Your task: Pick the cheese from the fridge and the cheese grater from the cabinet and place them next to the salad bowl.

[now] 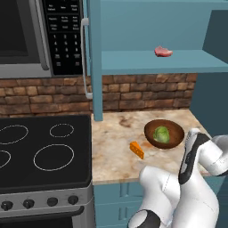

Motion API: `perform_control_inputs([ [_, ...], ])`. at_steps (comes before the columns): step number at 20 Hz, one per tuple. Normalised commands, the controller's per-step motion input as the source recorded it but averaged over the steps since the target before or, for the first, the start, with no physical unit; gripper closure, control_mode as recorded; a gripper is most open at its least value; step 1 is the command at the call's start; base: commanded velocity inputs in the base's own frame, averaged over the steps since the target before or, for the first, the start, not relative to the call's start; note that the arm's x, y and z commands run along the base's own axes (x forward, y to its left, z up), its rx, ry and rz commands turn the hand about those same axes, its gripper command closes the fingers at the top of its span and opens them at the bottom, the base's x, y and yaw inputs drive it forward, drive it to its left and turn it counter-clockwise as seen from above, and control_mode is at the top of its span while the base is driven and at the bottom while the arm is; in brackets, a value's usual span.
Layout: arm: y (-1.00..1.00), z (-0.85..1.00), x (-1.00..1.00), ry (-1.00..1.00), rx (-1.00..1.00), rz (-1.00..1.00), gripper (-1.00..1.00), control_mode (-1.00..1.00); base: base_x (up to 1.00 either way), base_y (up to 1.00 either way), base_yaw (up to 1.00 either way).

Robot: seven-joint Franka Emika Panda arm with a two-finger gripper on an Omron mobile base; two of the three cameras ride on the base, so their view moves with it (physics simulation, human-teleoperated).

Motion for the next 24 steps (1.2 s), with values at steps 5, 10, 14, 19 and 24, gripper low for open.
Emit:
perform_control_inputs([
  [5, 0.14, 0.58, -0.24, 0.04, 0.01, -0.05, -1.00, -1.00, 0.00, 0.00, 0.00],
  [10, 0.15, 0.53, -0.27, 0.01, 0.00, -0.05, -1.00, -1.00, 0.00, 0.00, 0.00],
  [14, 0.20, 0.50, -0.30, 0.00, 0.00, -0.01, -1.00, -1.00, 0.00, 0.00, 0.00],
  [19, 0.32, 0.47, -0.35, 0.00, 0.00, 0.01, -1.00, -1.00, 0.00, 0.00, 0.00],
  [24, 0.33, 0.48, -0.31, 0.00, 0.00, 0.06, -1.00, -1.00, 0.00, 0.00, 0.00],
])
